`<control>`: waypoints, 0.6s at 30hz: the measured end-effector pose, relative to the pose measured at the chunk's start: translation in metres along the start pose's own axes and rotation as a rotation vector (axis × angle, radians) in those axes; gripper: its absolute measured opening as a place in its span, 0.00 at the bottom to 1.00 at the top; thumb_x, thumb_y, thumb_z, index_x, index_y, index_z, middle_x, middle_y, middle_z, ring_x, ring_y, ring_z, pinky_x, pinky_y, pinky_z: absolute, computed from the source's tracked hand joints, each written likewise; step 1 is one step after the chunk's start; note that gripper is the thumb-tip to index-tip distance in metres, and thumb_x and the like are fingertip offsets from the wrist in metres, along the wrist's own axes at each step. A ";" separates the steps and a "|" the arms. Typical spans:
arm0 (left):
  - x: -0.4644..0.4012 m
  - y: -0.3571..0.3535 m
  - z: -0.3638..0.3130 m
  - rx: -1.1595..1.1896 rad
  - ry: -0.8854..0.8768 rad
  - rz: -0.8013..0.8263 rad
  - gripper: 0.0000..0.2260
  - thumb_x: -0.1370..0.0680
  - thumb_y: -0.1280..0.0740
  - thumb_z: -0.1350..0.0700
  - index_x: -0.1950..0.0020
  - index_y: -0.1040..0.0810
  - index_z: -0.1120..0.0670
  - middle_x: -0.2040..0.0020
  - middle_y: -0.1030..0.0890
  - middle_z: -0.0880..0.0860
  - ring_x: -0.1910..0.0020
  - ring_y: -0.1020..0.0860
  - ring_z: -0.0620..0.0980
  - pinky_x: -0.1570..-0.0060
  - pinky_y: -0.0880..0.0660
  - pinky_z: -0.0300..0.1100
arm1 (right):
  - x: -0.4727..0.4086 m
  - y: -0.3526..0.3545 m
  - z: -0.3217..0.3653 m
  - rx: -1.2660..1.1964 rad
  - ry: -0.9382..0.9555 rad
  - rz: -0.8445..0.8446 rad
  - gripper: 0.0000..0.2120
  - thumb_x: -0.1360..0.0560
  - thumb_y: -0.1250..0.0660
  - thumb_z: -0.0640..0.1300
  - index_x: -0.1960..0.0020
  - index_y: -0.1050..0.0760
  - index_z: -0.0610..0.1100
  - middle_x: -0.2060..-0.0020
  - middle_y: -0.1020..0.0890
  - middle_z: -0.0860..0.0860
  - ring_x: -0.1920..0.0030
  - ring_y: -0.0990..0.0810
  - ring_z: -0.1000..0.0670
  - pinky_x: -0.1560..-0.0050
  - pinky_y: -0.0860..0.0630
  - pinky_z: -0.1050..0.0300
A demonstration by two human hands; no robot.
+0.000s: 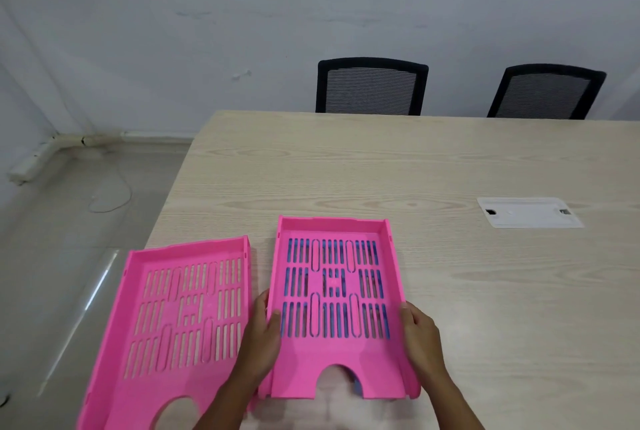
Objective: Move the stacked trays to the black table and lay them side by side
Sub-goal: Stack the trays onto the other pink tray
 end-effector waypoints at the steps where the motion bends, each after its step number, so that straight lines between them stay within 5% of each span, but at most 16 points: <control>1: -0.001 0.000 0.000 -0.001 0.002 0.000 0.22 0.16 0.46 0.56 0.21 0.44 0.48 0.31 0.31 0.48 0.36 0.30 0.47 0.37 0.33 0.46 | -0.001 0.001 0.003 0.010 0.006 -0.002 0.19 0.16 0.45 0.45 0.58 0.20 0.45 0.61 0.16 0.47 0.60 0.20 0.47 0.62 0.26 0.55; 3: -0.002 0.001 0.002 0.006 -0.001 -0.002 0.22 0.16 0.45 0.55 0.22 0.43 0.48 0.29 0.31 0.50 0.36 0.28 0.48 0.37 0.31 0.48 | -0.003 0.002 0.008 0.028 0.019 -0.010 0.17 0.16 0.44 0.45 0.58 0.21 0.47 0.60 0.15 0.47 0.59 0.19 0.46 0.60 0.23 0.54; 5: -0.004 0.005 0.003 0.005 -0.012 -0.006 0.23 0.16 0.43 0.55 0.22 0.42 0.49 0.27 0.32 0.49 0.34 0.29 0.48 0.34 0.33 0.48 | -0.003 0.003 0.011 0.015 0.039 -0.075 0.12 0.17 0.40 0.44 0.45 0.18 0.44 0.46 0.14 0.45 0.47 0.17 0.45 0.47 0.19 0.50; 8: -0.007 0.018 0.004 0.035 -0.034 -0.057 0.23 0.17 0.39 0.55 0.23 0.40 0.50 0.23 0.34 0.52 0.26 0.34 0.51 0.29 0.36 0.50 | 0.003 0.005 0.024 0.033 0.100 -0.209 0.19 0.18 0.37 0.43 0.29 0.25 0.39 0.32 0.21 0.44 0.31 0.24 0.43 0.30 0.28 0.46; 11: -0.007 0.039 0.003 0.065 -0.067 -0.133 0.22 0.18 0.39 0.58 0.24 0.37 0.52 0.24 0.33 0.53 0.27 0.34 0.48 0.32 0.35 0.44 | 0.008 -0.005 0.050 0.045 0.222 -0.237 0.18 0.20 0.36 0.40 0.30 0.24 0.39 0.35 0.19 0.43 0.33 0.22 0.43 0.31 0.28 0.48; 14: -0.003 0.066 0.009 0.094 -0.090 -0.217 0.22 0.19 0.38 0.57 0.25 0.35 0.50 0.24 0.33 0.50 0.27 0.34 0.49 0.30 0.34 0.49 | 0.015 -0.039 0.078 0.080 0.331 -0.179 0.18 0.21 0.35 0.36 0.32 0.23 0.39 0.36 0.18 0.43 0.34 0.21 0.44 0.31 0.30 0.54; 18: 0.006 0.116 0.027 0.062 -0.110 -0.400 0.19 0.20 0.35 0.58 0.29 0.30 0.50 0.28 0.30 0.46 0.26 0.33 0.52 0.28 0.36 0.51 | 0.034 -0.107 0.113 0.092 0.459 0.004 0.19 0.21 0.34 0.36 0.31 0.24 0.39 0.34 0.19 0.44 0.33 0.22 0.45 0.28 0.29 0.45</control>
Point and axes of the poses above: each hand's wrist, its own x-axis away from the middle knuckle, its own y-axis out of the back of the hand, z = x × y, the point moved 4 cm from there along -x, towards the middle knuckle
